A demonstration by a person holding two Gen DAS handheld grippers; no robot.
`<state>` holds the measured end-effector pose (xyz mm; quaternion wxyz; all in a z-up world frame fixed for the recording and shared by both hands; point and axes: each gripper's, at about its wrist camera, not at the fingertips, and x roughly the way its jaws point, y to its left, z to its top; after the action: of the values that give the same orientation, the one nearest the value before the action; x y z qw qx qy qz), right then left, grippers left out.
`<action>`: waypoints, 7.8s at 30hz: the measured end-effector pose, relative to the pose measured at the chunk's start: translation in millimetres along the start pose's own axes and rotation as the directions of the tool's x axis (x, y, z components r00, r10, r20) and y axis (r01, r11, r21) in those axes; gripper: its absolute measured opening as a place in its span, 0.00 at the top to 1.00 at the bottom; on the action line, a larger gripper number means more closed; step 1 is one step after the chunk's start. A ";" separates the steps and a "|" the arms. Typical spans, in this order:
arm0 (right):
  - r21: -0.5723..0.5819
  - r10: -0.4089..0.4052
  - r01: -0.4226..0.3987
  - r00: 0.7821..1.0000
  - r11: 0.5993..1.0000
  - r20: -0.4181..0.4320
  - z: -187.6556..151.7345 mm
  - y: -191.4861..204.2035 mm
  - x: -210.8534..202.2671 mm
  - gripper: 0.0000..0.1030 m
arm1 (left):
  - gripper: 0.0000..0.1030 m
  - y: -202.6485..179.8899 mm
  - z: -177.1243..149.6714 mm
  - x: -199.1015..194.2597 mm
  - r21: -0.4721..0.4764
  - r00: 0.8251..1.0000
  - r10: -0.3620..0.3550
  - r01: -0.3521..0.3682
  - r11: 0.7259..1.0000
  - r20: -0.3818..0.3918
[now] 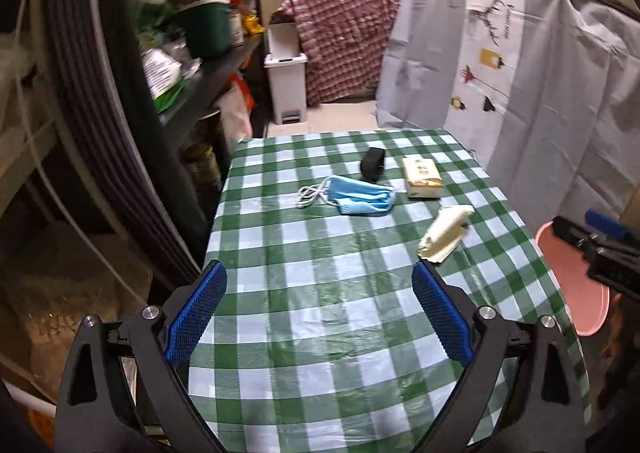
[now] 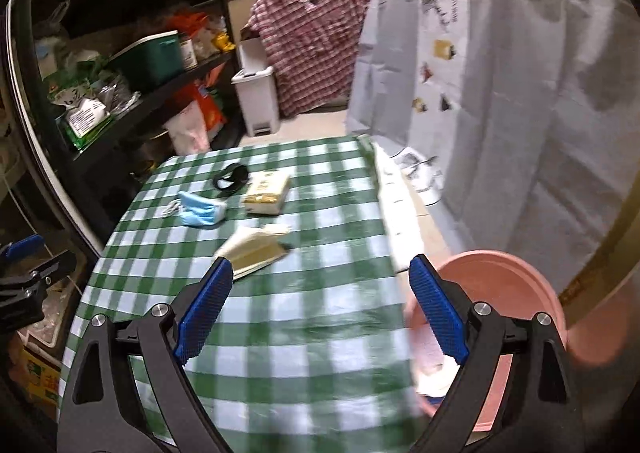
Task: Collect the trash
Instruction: 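Move both tools back over the table toward the folded paper, then grasp the folded cream paper with the right gripper and lift it, then move the left tool toward the blue face mask while the right gripper holds the paper, then grasp the blue face mask with the left gripper, then carry the face mask and folded paper over the pink bucket, then open both grippers over the pink bucket, dropping the mask and paper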
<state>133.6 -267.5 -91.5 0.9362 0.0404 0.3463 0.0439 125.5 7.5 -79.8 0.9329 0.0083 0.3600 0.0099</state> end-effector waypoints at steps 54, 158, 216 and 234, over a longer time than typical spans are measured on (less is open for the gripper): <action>-0.126 0.017 -0.029 0.996 0.992 -0.093 -2.6 78.2 82.8 0.91 | 0.12 37.4 -4.1 29.8 -0.015 0.998 0.022 -0.023 1.000 -0.054; -0.004 -0.012 0.013 0.996 1.000 0.085 -15.4 -90.5 -109.1 0.91 | 0.89 -127.2 18.0 -40.5 0.042 0.943 -0.320 0.317 0.947 0.095; 0.212 -0.158 0.162 0.987 0.964 -0.034 -38.0 -198.5 -79.2 0.86 | 0.48 -347.5 3.6 12.8 0.192 0.828 -0.540 0.561 0.805 -0.151; 0.271 -0.155 0.151 0.988 0.951 -0.008 -34.3 -201.7 -89.1 0.39 | 0.17 -297.0 13.4 13.8 0.129 0.899 -0.426 0.437 0.890 -0.105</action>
<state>54.8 -476.0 -81.4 0.9248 0.1413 0.3449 -0.0767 148.5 -289.3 -85.8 0.8945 -0.0027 0.3868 -0.2241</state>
